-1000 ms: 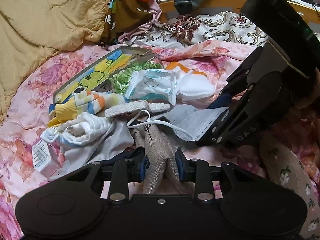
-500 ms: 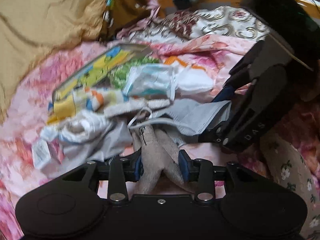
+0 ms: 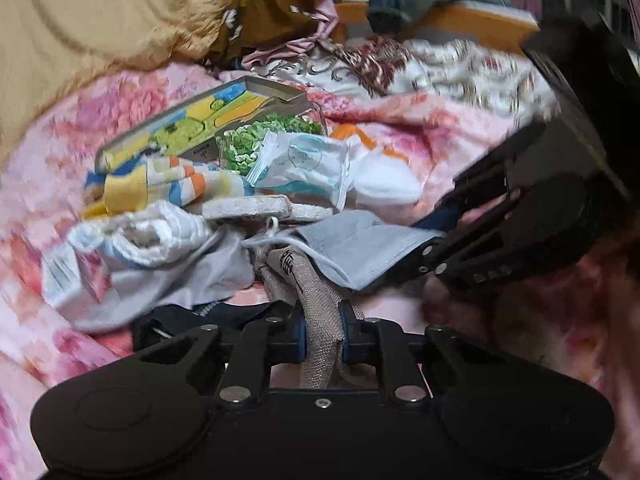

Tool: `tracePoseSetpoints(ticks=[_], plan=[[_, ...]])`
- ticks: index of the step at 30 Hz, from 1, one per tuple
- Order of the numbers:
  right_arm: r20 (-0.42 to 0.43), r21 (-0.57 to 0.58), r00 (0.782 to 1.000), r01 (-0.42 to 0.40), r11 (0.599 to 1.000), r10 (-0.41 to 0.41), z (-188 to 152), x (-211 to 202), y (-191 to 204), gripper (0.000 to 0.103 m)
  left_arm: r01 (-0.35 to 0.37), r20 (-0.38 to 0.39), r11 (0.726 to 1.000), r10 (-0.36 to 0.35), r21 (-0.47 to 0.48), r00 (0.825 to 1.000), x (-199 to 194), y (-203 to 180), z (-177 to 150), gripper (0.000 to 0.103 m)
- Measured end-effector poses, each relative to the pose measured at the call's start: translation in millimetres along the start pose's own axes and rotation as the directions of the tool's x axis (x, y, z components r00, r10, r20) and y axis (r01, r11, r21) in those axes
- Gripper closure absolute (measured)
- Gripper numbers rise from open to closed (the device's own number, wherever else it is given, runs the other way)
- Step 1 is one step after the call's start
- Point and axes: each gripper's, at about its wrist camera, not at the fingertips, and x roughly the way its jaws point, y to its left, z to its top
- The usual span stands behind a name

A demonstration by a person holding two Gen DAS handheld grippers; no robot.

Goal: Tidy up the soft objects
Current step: 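Grasp the grey face mask with the right gripper while the left gripper holds the pouch, then carry the mask and pouch with both grippers over the cartoon frog box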

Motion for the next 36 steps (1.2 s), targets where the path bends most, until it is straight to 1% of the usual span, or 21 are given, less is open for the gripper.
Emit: tracePoseSetpoints(ticks=[2,6,10,14,17,21,23,25,28,32,36], plan=[[0.033,0.04,0.999,-0.008,0.999,0.007,1,-8,-5,0.081,0.027,0.012,0.998,-0.026,-0.064,1.0,-4,5,1,0.087],[0.097,0.126,0.995,-0.034,0.991,0.022,3,-25,-16,0.081,0.069,0.058,0.985,-0.06,-0.158,0.996,-17,12,1,0.088],[0.175,0.182,0.984,-0.059,0.982,0.027,3,-42,-24,0.081,0.114,0.127,0.97,-0.088,-0.214,0.988,-33,12,-1,0.088],[0.25,0.194,0.968,-0.082,0.978,0.031,3,-55,-28,0.081,0.155,0.211,0.966,-0.11,-0.209,0.971,-51,7,-1,0.088],[0.32,0.205,0.947,-0.099,0.974,0.029,4,-66,-32,0.081,0.175,0.273,0.961,-0.113,-0.215,0.956,-63,5,-1,0.088],[0.401,0.217,0.916,-0.12,0.969,0.023,6,-76,-35,0.081,0.176,0.346,0.957,-0.087,-0.233,0.934,-74,10,4,0.088],[0.43,0.222,0.903,-0.123,0.967,0.016,7,-79,-37,0.081,0.171,0.366,0.955,-0.072,-0.243,0.928,-76,16,10,0.088],[0.445,0.226,0.896,-0.12,0.967,0.007,8,-80,-40,0.081,0.162,0.381,0.955,-0.057,-0.25,0.923,-76,24,16,0.088],[0.454,0.229,0.891,-0.119,0.966,0.002,18,-77,-46,0.081,0.147,0.404,0.959,-0.038,-0.243,0.914,-75,35,30,0.088],[0.466,0.228,0.885,-0.114,0.967,-0.005,45,-63,-60,0.081,0.158,0.427,0.955,-0.037,-0.251,0.903,-67,58,54,0.088],[0.487,0.229,0.873,-0.105,0.968,-0.021,80,-37,-81,0.081,0.139,0.442,0.961,-0.019,-0.24,0.897,-47,83,87,0.087]])
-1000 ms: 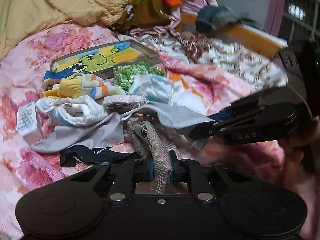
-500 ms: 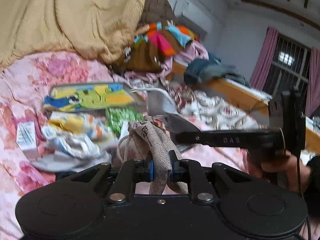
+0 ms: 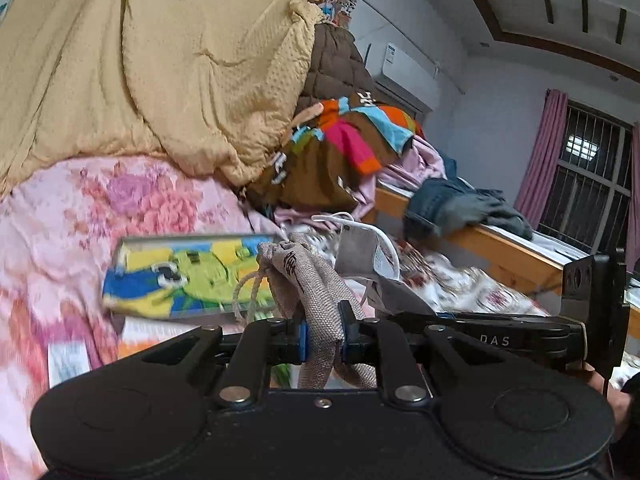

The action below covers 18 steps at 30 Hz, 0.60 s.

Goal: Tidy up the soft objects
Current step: 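Carry the mask and pouch with both grippers over the cartoon frog box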

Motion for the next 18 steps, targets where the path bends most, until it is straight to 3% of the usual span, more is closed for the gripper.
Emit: tracePoseSetpoints(ticks=[10,18], plan=[[-0.014,0.047,0.996,0.088,0.995,-0.087,38,125,-66,0.081,-0.088,-0.039,0.991,0.084,-0.101,0.996,143,64,48,0.087],[-0.086,0.108,0.987,0.146,0.983,-0.137,35,170,-107,0.081,-0.128,-0.111,0.963,0.104,-0.236,0.988,243,95,49,0.087]])
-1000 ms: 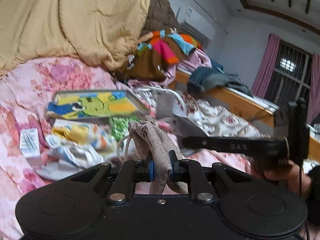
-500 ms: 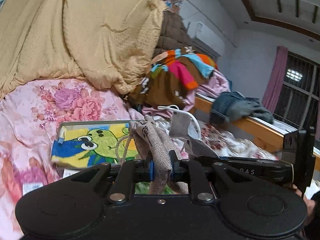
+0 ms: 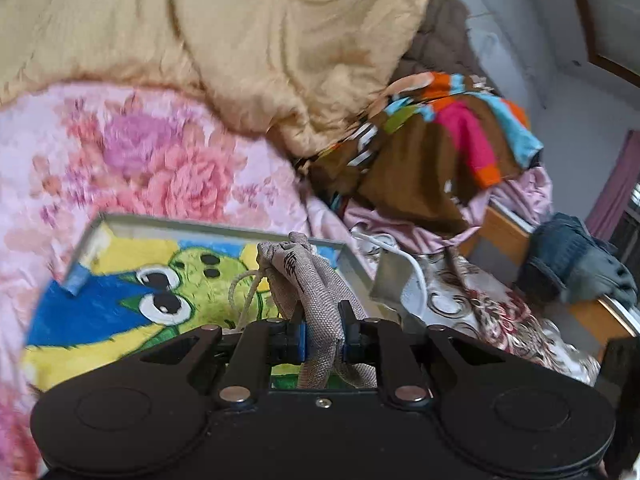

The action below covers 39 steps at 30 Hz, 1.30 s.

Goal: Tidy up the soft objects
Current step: 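Carry the mask and pouch with both grippers over the cartoon frog box, then open the right gripper to drop the mask while the left gripper releases the pouch into the box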

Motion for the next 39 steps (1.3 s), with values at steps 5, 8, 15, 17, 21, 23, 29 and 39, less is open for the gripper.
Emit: tracePoseSetpoints(ticks=[5,8,15,17,21,23,29,39], plan=[[-0.029,-0.022,0.999,0.03,0.999,-0.03,-2,14,-1,0.08,-0.047,-0.062,0.999,0.046,-0.016,0.997,31,6,-10,0.087],[-0.051,-0.033,0.998,0.043,0.999,-0.045,-2,22,1,0.08,-0.086,-0.105,0.996,0.085,-0.003,0.991,43,9,-17,0.087],[-0.095,-0.041,0.994,0.052,0.998,-0.056,-6,30,4,0.073,-0.138,-0.16,0.99,0.139,0.015,0.977,55,13,-27,0.083],[-0.099,-0.038,0.993,0.057,0.998,-0.06,-6,30,4,0.067,-0.135,-0.165,0.991,0.135,0.015,0.977,55,15,-28,0.082],[-0.113,-0.048,0.991,0.072,0.996,-0.077,-5,30,3,0.055,-0.151,-0.176,0.989,0.149,0.002,0.973,54,17,-28,0.072],[-0.111,-0.046,0.991,0.073,0.996,-0.078,-4,29,2,0.045,-0.162,-0.174,0.987,0.158,-0.005,0.972,51,18,-27,0.068],[-0.095,-0.061,0.992,0.072,0.996,-0.077,1,18,5,0.023,-0.177,-0.136,0.984,0.173,-0.015,0.975,33,13,-23,0.04],[-0.054,-0.104,0.997,0.055,0.993,-0.061,9,-5,14,0.004,-0.174,-0.075,0.985,0.172,-0.013,0.982,-6,-1,-20,0.018]])
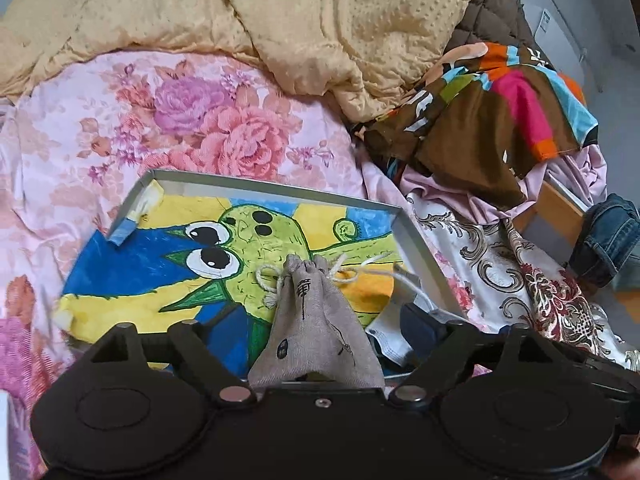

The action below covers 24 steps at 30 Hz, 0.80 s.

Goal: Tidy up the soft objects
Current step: 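Open the right gripper to drop the mask while the left gripper releases the pouch into the box, then withdraw both grippers from the box back toward the pile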

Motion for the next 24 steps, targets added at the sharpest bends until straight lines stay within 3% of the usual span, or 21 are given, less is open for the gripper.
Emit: tracePoseSetpoints(ticks=[7,16,24], plan=[[0.005,0.008,1.0,-0.022,1.0,0.022,0,-19,3,0.003,-0.013,0.015,1.0,0.013,0.007,1.0,-25,-1,-3,0.016],[0.114,0.022,0.993,-0.024,0.999,0.022,-3,-75,11,0.0,-0.022,0.063,1.0,0.023,-0.009,0.998,-65,1,-18,0.007],[0.2,-0.039,0.98,-0.015,0.999,0.023,-17,-129,39,0.0,-0.04,0.138,0.998,0.034,0.047,0.99,-115,-2,-40,0.001]])
